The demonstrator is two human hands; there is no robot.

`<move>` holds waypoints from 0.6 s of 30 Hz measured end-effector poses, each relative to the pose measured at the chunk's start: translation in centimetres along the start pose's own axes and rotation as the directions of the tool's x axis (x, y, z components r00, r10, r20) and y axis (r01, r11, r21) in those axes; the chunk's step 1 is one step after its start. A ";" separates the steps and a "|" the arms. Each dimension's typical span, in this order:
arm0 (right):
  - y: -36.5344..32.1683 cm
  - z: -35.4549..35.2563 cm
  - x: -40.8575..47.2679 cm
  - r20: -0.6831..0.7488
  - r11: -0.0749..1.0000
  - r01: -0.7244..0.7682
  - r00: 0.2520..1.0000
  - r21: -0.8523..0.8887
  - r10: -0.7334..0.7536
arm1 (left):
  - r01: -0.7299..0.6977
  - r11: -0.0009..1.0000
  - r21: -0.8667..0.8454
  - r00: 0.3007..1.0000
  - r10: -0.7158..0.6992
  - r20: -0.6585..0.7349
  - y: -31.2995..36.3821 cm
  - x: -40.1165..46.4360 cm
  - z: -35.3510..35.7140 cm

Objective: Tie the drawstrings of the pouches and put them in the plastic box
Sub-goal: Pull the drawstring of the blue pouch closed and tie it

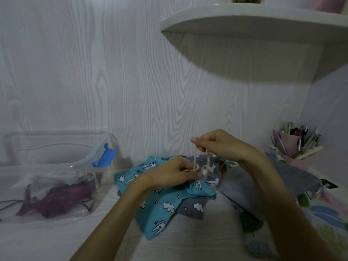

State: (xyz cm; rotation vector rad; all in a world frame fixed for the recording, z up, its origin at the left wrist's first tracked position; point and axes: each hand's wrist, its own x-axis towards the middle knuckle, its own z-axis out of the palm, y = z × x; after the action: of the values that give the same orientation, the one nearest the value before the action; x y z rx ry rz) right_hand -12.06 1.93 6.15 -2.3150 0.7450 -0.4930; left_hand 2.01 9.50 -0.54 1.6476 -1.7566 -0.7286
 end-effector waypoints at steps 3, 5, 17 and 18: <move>-1.1 1.7 0.5 -0.077 0.986 0.127 0.988 -0.110 -0.136 | -0.049 0.998 0.029 0.997 0.050 -0.051 -0.7 0.3 0.4; -1.8 2.5 0.3 -0.029 0.959 0.282 0.959 -0.036 -0.283 | -0.037 0.999 -0.015 0.999 0.037 -0.037 -1.0 0.5 0.6; 1.9 1.5 1.5 -0.060 0.962 -0.232 0.968 0.144 0.243 | 0.120 0.983 -0.138 0.990 -0.108 0.091 -5.1 2.5 -0.5; 1.8 1.4 1.3 -0.024 0.956 -0.275 0.960 0.102 0.278 | 0.117 0.975 -0.187 0.992 -0.106 0.064 -4.9 2.4 -0.8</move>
State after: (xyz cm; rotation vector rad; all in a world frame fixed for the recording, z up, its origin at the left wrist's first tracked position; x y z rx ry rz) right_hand -11.03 0.69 4.11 -2.0727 1.0222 -0.4362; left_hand 5.75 6.73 -3.48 1.6188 -1.5858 -0.9697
